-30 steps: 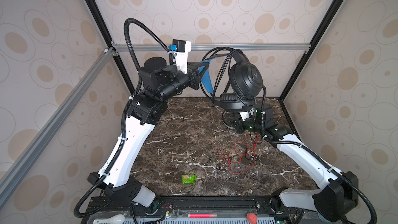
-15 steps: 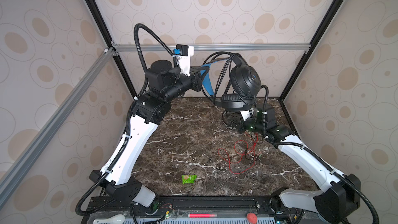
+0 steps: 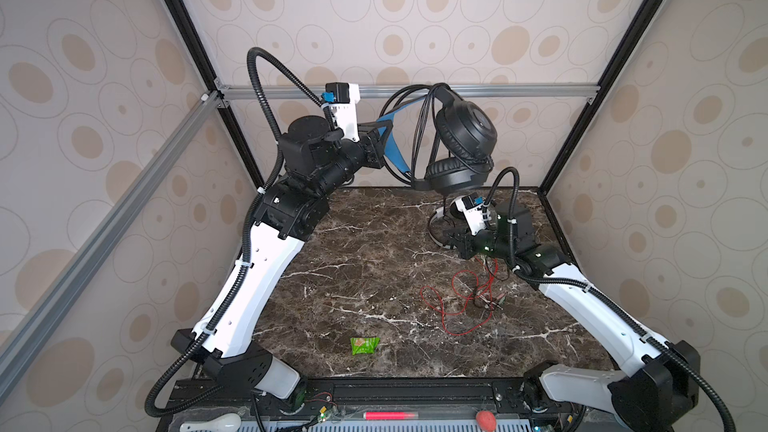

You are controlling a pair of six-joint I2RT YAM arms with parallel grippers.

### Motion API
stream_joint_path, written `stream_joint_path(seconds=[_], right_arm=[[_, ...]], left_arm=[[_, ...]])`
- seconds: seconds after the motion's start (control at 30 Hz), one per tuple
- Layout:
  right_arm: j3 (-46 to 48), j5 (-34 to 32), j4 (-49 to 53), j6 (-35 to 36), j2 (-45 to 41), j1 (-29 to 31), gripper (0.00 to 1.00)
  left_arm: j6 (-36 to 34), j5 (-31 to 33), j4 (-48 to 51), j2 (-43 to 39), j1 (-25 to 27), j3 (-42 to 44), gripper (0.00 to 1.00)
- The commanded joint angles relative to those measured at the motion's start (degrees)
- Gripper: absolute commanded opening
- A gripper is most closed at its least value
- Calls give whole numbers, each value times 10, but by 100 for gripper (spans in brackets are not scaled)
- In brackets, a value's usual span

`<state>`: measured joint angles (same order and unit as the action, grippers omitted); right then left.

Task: Wrap the headphones

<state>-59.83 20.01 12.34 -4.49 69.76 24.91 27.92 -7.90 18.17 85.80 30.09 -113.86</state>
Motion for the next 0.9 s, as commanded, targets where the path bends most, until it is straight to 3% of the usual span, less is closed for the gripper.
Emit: stream_joint_path(seconds=[0.0, 0.47, 0.67, 0.87], right_arm=[[22, -61, -2, 0, -18, 28, 0], [24, -209, 42, 10, -13, 156, 0], [-15, -223, 73, 28, 8, 196, 0], [-83, -223, 112, 61, 26, 227, 0]], left_arm=[[90, 93, -75, 10, -5, -13, 0], [151, 210, -17, 110, -6, -66, 0], [131, 264, -37, 115, -2, 8, 0], [62, 339, -62, 111, 4, 108, 0]])
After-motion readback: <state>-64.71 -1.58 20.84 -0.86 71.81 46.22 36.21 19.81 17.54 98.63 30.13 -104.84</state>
